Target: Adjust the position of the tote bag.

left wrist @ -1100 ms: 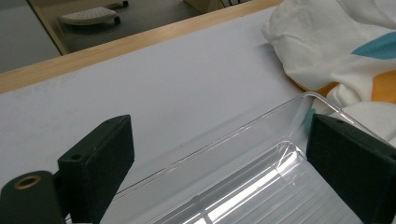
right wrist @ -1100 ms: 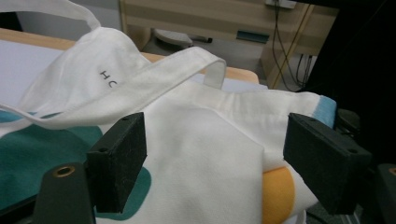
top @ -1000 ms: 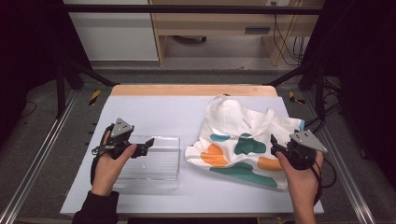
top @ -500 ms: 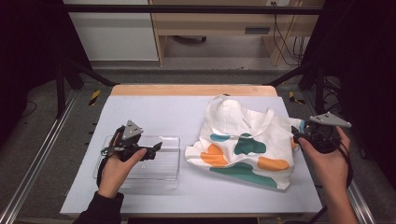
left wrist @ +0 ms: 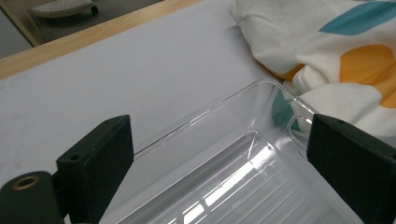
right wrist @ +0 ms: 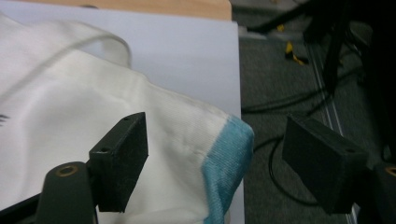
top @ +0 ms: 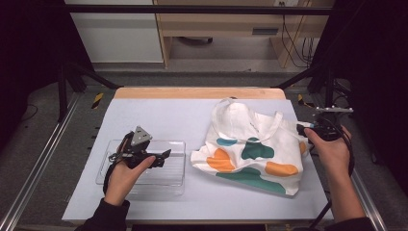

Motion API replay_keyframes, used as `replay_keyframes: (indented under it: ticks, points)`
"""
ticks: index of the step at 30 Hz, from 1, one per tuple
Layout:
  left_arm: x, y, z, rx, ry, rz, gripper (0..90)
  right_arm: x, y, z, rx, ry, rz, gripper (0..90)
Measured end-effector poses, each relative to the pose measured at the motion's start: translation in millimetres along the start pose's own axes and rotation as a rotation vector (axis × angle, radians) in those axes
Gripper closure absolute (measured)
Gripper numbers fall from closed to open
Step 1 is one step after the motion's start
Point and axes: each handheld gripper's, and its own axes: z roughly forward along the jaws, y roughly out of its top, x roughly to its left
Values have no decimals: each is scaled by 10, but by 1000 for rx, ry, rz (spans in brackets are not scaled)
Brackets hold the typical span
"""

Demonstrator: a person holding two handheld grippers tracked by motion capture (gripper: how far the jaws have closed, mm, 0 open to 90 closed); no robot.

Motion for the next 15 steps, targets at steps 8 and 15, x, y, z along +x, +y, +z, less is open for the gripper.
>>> replay_keyframes:
  ticks: [8,15]
  points:
    - [-72,51,8,11,-11,24,75,71,-144,217,46,37,29,573]
    - [-156,173,73,34,-63,23,78,233,-235,-168,-165,148,8,776]
